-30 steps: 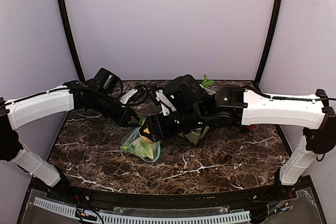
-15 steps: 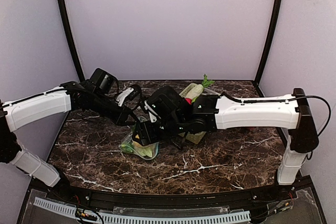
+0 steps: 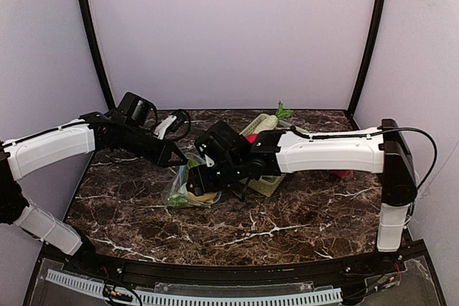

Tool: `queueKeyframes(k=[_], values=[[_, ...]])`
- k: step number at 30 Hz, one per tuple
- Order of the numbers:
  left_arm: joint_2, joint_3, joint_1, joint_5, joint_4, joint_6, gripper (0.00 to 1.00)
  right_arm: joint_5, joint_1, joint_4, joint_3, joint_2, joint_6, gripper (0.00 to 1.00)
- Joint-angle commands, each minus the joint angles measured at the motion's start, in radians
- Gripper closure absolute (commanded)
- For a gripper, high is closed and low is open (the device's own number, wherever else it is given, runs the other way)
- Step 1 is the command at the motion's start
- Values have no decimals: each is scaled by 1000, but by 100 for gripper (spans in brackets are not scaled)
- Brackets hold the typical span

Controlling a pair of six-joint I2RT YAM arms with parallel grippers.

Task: Place the food in the zip-top bag and seal the zipper
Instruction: Place the fake vegetable in the zipper food storage bag.

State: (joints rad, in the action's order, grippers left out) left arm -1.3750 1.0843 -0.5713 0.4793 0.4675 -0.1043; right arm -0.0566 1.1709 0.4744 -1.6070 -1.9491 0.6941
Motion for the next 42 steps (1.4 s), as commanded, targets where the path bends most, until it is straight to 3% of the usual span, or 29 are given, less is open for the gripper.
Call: queueKeyframes(k=[1, 6, 12, 16, 22, 29, 36, 42], values=[[34, -25, 6, 13, -20, -22, 98, -9, -18, 0, -59, -31, 0, 52], [50, -49, 6, 13, -36, -54, 79, 3, -31, 0, -108, -81, -16, 52], [162, -134, 5, -69, -70, -113, 37, 16, -38, 0, -173, -137, -38, 52], [285, -208, 5, -203, -44, -134, 22, 22, -42, 0, -214, -164, -50, 52], [454, -365, 4, -274, -10, -216, 17, 34, -54, -5, -250, -193, -63, 52], [521, -481, -8, -288, -23, -298, 16, 52, -69, -7, -286, -218, -75, 52], [484, -468, -53, -316, -50, -271, 13, 52, -77, -6, -295, -223, -73, 52], [402, -396, -151, -482, -14, -200, 11, 81, -79, -6, -305, -228, -73, 51]])
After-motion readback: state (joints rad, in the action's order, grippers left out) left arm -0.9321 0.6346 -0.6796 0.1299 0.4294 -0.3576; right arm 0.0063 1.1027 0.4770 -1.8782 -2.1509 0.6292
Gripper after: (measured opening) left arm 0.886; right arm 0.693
